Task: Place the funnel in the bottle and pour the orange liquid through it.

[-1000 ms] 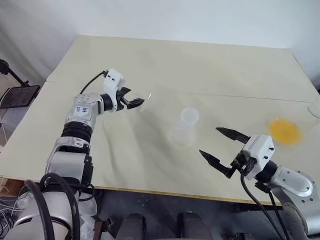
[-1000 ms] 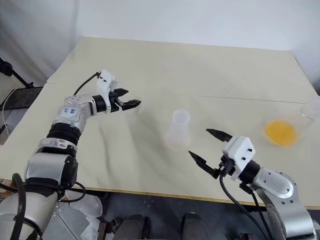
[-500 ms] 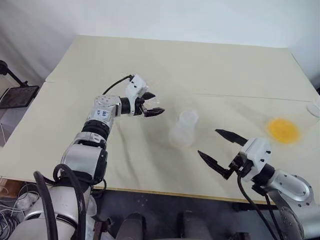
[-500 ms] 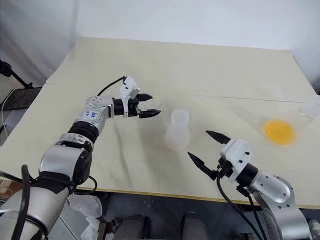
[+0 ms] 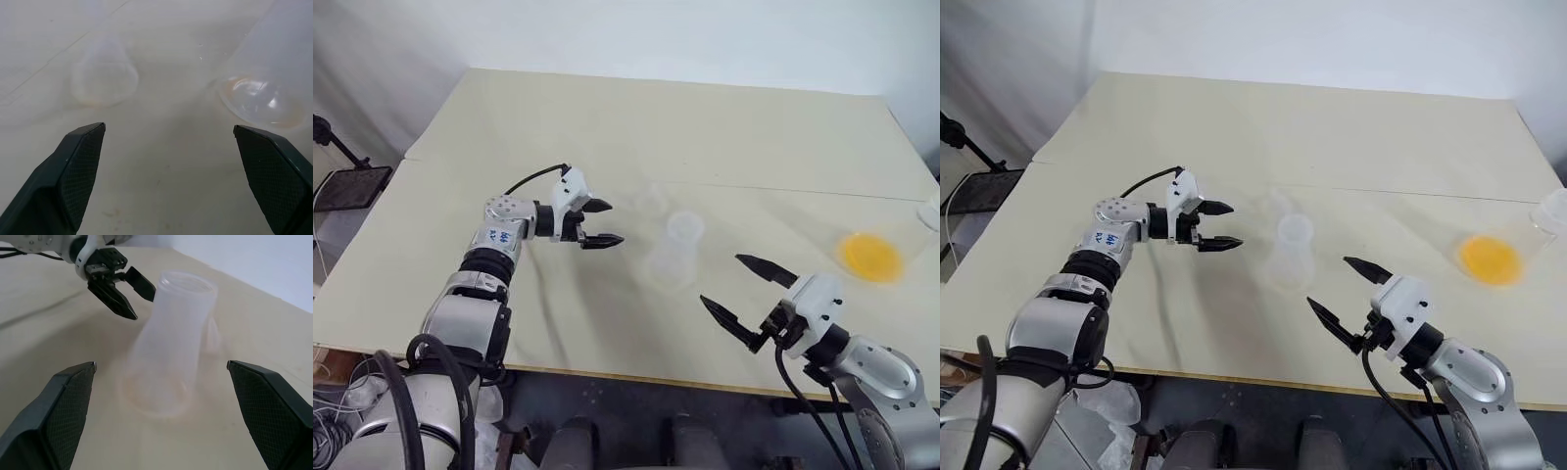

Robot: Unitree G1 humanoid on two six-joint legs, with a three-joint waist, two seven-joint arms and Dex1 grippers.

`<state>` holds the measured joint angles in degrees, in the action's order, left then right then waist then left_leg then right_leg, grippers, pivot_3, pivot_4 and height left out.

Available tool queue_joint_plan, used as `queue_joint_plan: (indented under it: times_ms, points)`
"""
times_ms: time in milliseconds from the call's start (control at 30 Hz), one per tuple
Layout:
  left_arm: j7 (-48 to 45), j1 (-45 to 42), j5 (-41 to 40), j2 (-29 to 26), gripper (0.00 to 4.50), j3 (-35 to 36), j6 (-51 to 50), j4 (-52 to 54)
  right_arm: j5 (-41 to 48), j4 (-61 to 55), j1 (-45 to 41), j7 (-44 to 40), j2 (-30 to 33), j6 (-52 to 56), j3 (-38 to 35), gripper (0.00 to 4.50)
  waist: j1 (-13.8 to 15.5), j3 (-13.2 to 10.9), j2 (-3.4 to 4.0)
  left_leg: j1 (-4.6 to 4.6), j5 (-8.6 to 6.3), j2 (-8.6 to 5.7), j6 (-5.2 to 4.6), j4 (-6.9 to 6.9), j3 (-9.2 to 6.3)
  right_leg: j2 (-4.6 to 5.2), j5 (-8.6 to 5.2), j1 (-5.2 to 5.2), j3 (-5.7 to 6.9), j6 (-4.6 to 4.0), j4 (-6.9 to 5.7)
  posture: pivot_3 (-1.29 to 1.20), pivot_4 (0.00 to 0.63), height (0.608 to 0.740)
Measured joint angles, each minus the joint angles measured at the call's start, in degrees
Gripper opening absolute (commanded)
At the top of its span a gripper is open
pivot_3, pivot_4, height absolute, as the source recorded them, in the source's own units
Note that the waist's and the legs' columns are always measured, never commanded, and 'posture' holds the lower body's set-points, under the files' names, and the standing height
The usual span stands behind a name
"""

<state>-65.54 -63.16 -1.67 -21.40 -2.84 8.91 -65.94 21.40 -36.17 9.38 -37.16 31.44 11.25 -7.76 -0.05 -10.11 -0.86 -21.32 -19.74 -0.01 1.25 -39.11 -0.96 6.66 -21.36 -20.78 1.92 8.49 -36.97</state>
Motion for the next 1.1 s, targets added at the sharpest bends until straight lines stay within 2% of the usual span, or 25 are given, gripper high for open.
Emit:
queue_joint_plan:
  times_ms: [267, 433, 700, 833, 933, 1100]
  points:
    - [3.83, -0.01, -0.57, 0.91, 4.47, 2.37, 2.05, 0.50, 0.00, 0.60, -1.96, -0.02, -0.13, -0.01, 0.70, 4.50, 0.00, 0.00, 0.00, 0.00, 0.00, 0.00, -0.01, 0.00, -0.01, 0.01, 0.00, 0.00, 0.04, 0.00, -0.01, 0.00, 0.150, 0.740]
    - [7.93, -1.95, -0.43, 4.03, 4.47, 2.68, 3.98, -0.60, 0.00, 0.63, -2.00, -0.02, -0.12, -0.01, 0.69, 4.50, 0.20, 0.00, 0.00, -0.01, 0.00, -0.03, -0.01, -0.01, 0.01, 0.03, 0.01, 0.04, 0.12, 0.02, 0.00, 0.00, 0.150, 0.740]
    - [23.65, -9.97, 0.82, 11.72, 4.47, 4.12, 2.61, -7.29, -0.05, 0.36, -0.99, 0.73, -0.13, 0.01, 0.47, 4.50, 0.16, -0.01, -0.01, -0.01, 0.00, -0.05, -0.01, 0.01, 0.06, 0.05, 0.01, 0.04, 0.21, 0.03, 0.02, 0.00, 0.150, 0.740]
    - [27.44, -11.32, 0.96, 14.03, 4.47, 4.72, 1.18, -9.11, -0.60, -0.78, 1.33, 1.93, -0.15, 0.02, 0.22, 4.50, 0.06, 0.00, -0.01, 0.00, 0.01, -0.04, -0.01, 0.01, 0.12, 0.04, 0.01, 0.04, 0.22, 0.03, 0.00, 0.00, 0.150, 0.740]
    - [28.96, -11.32, 1.42, 14.45, 3.87, 4.74, 0.23, -9.56, -0.67, -2.02, 2.52, 2.80, -0.17, 0.02, -0.32, 4.50, 0.06, 0.00, -0.01, 0.00, 0.01, -0.04, -0.01, 0.01, 0.12, 0.04, 0.01, 0.03, 0.23, 0.03, 0.00, 0.00, 0.150, 0.740]
    - [29.70, -11.32, 1.94, 14.55, 2.31, 4.92, -0.71, -9.73, -0.83, -2.44, 3.17, 3.87, -0.29, 0.02, -0.62, 4.50, 0.20, 0.00, -0.01, 0.00, 0.01, -0.04, -0.01, 0.00, 0.13, 0.05, 0.01, 0.04, 0.24, 0.03, 0.01, 0.00, 0.150, 0.740]
